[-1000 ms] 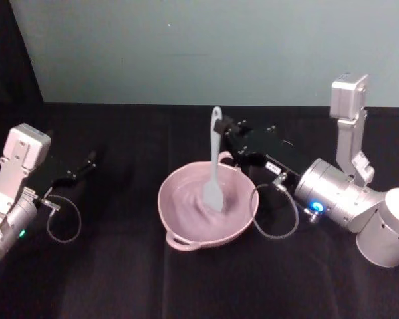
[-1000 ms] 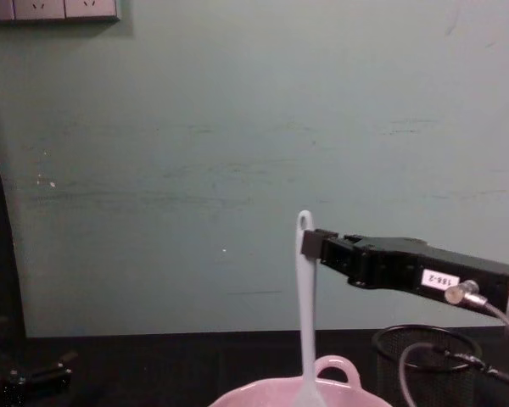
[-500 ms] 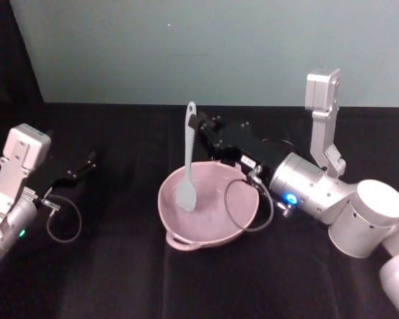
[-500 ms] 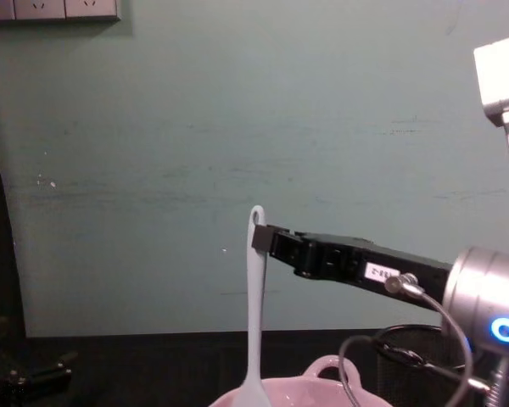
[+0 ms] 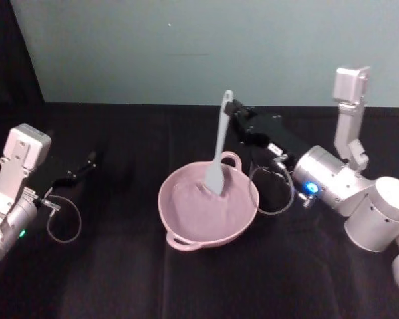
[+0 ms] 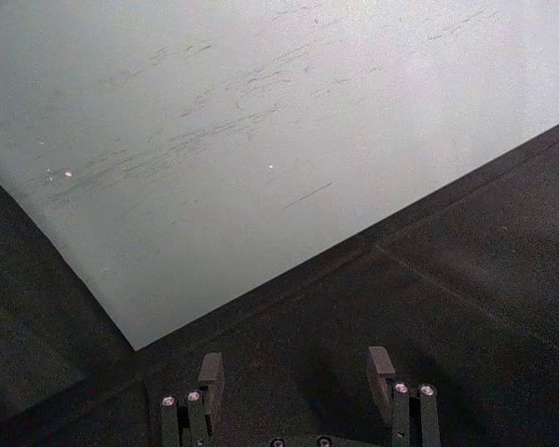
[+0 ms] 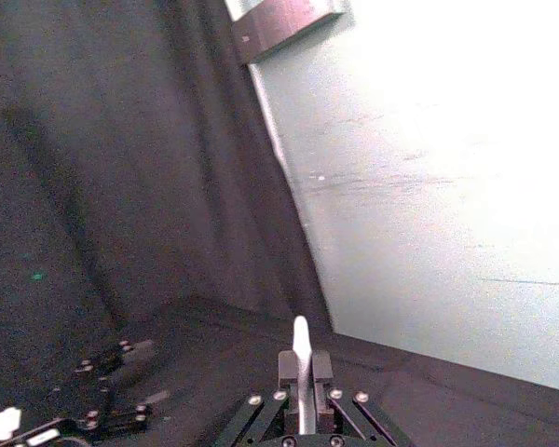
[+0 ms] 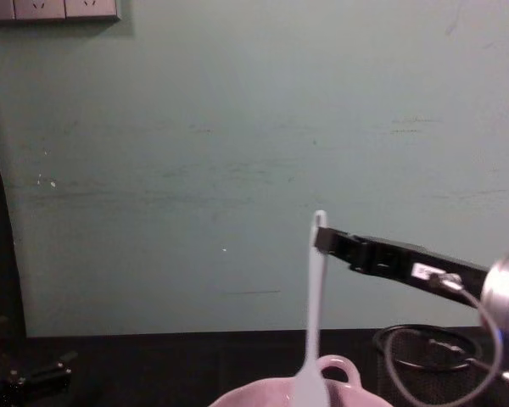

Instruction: Use the one hand to pick up the spoon and stir the clear water in the bowl.

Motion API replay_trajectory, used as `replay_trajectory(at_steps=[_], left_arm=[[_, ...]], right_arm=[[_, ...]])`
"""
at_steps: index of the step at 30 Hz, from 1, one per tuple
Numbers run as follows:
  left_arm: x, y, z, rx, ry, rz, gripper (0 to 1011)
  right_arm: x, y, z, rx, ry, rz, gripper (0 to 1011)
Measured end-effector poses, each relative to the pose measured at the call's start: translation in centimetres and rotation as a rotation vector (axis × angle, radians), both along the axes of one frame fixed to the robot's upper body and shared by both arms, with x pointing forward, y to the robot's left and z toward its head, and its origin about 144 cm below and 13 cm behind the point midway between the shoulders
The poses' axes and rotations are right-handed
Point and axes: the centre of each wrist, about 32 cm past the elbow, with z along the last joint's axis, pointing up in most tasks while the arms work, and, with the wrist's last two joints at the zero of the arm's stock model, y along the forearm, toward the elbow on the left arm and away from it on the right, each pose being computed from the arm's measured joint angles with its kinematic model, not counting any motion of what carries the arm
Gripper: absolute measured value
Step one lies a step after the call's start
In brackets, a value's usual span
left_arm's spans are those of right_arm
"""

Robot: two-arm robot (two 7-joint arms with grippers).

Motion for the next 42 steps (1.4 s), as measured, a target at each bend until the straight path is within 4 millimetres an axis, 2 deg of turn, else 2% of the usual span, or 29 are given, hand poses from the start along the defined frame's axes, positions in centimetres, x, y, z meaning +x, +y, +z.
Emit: replay_trajectory(at_steps=[5,11,18,24,34,42], left_arm=[[0.0,0.0,0.0,0.0,0.0,0.0,1011],[0.0,0.0,0.0,0.0,0.0,0.0,1011],[0.0,0.0,0.0,0.0,0.0,0.0,1011],[0.0,0.0,0.0,0.0,0.0,0.0,1011],[0.0,0.0,0.0,0.0,0.0,0.0,1011],[0.0,0.0,0.0,0.0,0.0,0.0,1011]], right_arm=[[-0.8,-1.5,0.3,-0.018,-0.018,-0.029,96],[-2.2,-2.0,0.6,-0.047,-0.033,-0.018,96],[-4.1,-0.9,0.6,-0.059,-0.047,0.039,96],[-5.2,0.8,0.2,-0.04,-0.045,0.106,96],[-4.6,3.2,0.5,-0.021,-0.065,0.155,96],[-2.8,3.7,0.2,-0.009,-0.052,0.131,96]])
